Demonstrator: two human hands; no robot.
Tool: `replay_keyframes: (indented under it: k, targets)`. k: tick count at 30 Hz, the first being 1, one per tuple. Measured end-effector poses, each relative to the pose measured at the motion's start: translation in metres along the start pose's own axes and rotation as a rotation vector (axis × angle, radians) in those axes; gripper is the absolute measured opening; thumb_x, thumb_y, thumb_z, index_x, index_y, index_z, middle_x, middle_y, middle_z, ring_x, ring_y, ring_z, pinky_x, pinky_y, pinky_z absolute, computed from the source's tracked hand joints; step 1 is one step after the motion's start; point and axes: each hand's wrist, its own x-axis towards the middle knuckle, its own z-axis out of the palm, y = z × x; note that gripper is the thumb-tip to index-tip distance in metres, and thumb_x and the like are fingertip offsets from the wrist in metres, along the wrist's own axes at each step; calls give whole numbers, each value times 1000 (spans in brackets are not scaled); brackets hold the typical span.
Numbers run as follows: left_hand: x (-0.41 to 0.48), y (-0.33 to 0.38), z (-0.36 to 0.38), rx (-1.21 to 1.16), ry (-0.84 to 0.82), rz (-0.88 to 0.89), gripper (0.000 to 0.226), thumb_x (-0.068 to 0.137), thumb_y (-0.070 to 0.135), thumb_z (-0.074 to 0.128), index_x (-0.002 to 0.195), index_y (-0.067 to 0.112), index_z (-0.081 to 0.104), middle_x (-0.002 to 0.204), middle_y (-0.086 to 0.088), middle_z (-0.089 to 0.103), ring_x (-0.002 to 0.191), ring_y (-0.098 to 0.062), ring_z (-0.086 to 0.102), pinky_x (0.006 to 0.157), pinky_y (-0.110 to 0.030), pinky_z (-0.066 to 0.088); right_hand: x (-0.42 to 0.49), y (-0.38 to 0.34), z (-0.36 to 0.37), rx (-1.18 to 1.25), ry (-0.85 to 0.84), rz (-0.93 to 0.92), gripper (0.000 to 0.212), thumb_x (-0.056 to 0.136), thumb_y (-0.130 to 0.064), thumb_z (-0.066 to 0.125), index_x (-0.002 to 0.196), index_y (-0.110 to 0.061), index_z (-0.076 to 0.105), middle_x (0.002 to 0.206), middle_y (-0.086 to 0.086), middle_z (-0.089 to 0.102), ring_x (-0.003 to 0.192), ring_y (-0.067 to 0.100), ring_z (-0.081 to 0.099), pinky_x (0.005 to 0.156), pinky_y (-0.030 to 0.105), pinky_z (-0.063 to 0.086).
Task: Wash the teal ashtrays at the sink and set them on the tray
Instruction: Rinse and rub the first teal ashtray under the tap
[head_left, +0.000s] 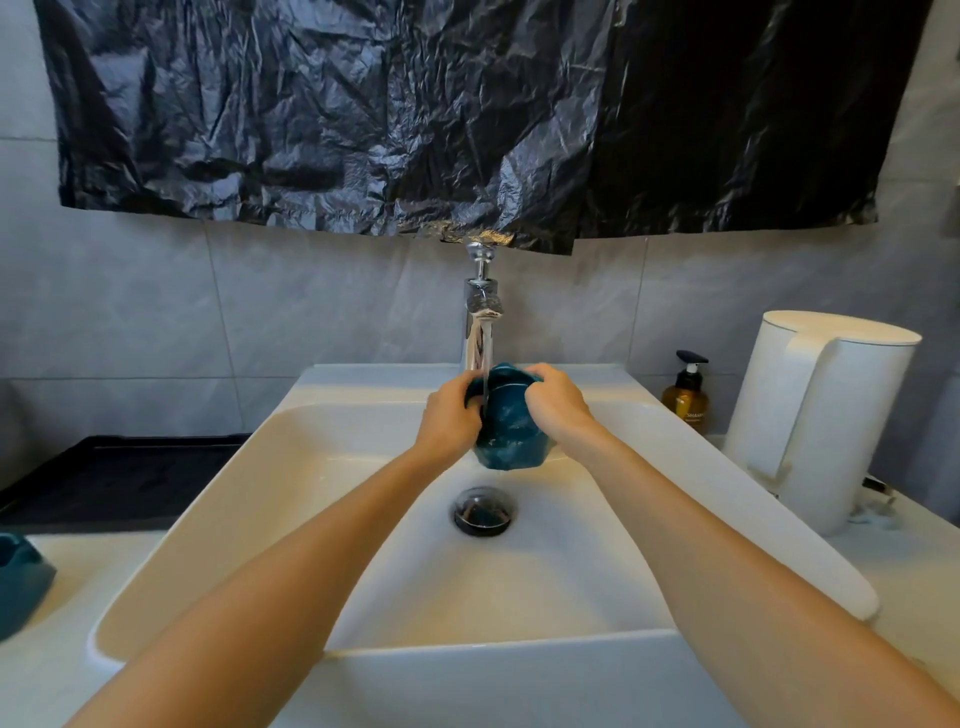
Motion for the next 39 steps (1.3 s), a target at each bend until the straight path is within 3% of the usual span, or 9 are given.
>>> replay_keyframes:
  k: [4,7,10,15,21,25,31,35,39]
  targets:
    - [12,-2,-13,445,12,162,27,97,29,50,110,10,66,102,-12,68,87,-25,60,73,-31,44,-5,-1,6,-229,-63,-103,39,87,-12,36,118,-30,52,109,6,61,98,29,58,85,38,49]
    - [15,-4,-9,562,-60,151,32,99,31,44,114,9,62,106,-16,66,91,-32,60,74,-34,45,-7,-2,5,-313,-75,-118,38,89,-14,37,121,-31,51,110,6,60,97,29,58,77,34,44]
    - [12,-4,1,279,-88,63,30,100,10,36,122,8,56,115,-17,63,101,-33,59,79,-32,45,-2,0,-1,-246,31,-36,39,90,-14,38,123,-29,53,119,9,60,103,31,56,82,34,44]
    - [7,11,18,-499,-93,-375,53,92,-15,28,136,11,42,131,-16,53,118,-33,52,96,-46,49,0,0,-6,-41,145,84,33,95,-12,34,123,-17,50,120,11,58,96,28,50,80,33,44]
    - [8,12,9,-696,-121,-618,48,92,-13,34,134,7,40,133,-20,51,116,-40,55,89,-53,52,1,0,3,255,184,39,38,91,0,32,122,-20,44,114,6,50,101,24,48,94,43,49]
    - [6,3,-3,-513,-184,-486,43,95,-10,36,134,6,41,132,-19,52,111,-34,57,81,-45,55,-2,0,8,291,62,-43,35,94,1,36,124,-14,44,119,8,51,102,21,49,85,34,49]
    - [3,-10,-22,13,-16,-126,30,100,10,38,127,15,49,126,-12,56,111,-29,54,94,-46,49,-7,5,1,182,-220,-46,38,87,-3,61,111,-16,35,114,7,52,103,28,57,72,43,59]
    - [-3,-9,-26,221,36,73,30,97,2,35,121,14,48,116,-4,58,97,-17,52,83,-29,46,-16,-2,-16,458,-556,154,35,85,3,52,118,-6,48,118,15,55,109,39,57,91,56,50]
    - [-5,-7,-27,230,115,233,32,90,-2,35,112,18,47,113,-4,58,94,-24,56,79,-37,52,-7,6,-24,1001,-551,425,39,85,-19,46,121,-2,52,116,20,54,111,45,52,97,63,40]
